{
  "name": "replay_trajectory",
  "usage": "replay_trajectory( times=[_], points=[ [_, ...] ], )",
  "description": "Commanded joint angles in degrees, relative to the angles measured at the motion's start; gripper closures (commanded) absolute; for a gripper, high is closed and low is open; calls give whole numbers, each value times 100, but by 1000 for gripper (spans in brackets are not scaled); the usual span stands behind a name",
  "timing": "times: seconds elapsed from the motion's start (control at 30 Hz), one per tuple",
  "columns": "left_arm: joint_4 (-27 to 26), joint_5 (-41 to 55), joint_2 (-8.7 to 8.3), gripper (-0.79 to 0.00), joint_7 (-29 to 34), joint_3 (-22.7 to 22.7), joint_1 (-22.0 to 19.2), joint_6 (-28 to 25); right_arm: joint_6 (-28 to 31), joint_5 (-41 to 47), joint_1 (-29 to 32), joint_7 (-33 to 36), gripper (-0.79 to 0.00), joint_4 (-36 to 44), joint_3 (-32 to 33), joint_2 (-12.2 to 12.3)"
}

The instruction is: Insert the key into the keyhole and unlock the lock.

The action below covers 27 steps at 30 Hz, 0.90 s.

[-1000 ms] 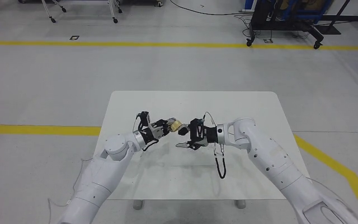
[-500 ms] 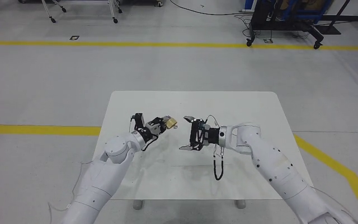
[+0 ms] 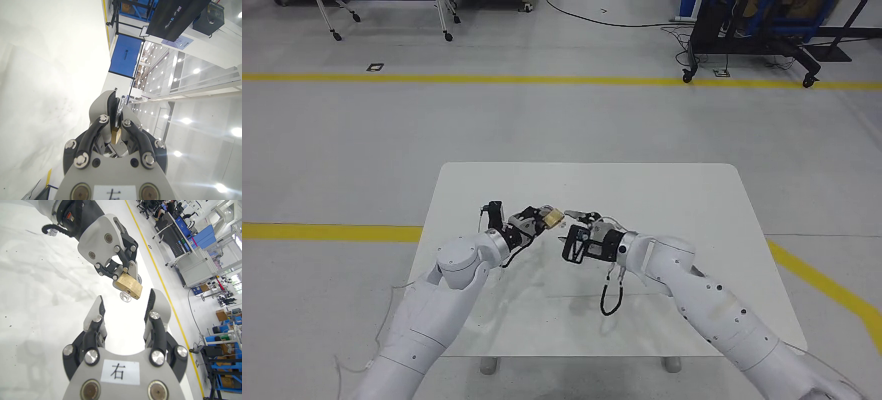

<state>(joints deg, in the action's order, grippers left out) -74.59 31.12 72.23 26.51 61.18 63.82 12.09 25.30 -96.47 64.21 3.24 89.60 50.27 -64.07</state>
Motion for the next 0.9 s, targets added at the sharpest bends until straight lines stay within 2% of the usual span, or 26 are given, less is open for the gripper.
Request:
replay_trajectory(
  times=[0.0, 0.1, 0.3, 0.33, 0.37, 0.4, 0.87],
  points=[
    [-12, -49, 2, 0, 1, -8, 0, 8, -112, -142, 21, 45, -289, 10, -27, -10],
    [-39, -94, 8, 0, 0, -18, 2, 6, -211, -226, 42, 73, -256, 22, -44, -28],
    [-53, -203, 8, 0, 5, -2, 22, 18, -264, -340, 75, 60, -139, 54, -52, -52],
    [-59, -237, 6, 0, 1, 4, 24, 19, -260, -351, 80, 71, -111, 53, -50, -56],
    [-69, -254, 5, 0, 9, 8, 30, 22, -252, -339, 85, 78, -15, 53, -46, -60],
    [-77, -276, 4, 0, 10, 14, 33, 18, -236, -319, 90, 80, 0, 49, -42, -65],
    [-152, -584, 11, 0, -22, 47, 94, -387, 14, 162, 168, -1, 0, -10, 210, -89]
  ],
)
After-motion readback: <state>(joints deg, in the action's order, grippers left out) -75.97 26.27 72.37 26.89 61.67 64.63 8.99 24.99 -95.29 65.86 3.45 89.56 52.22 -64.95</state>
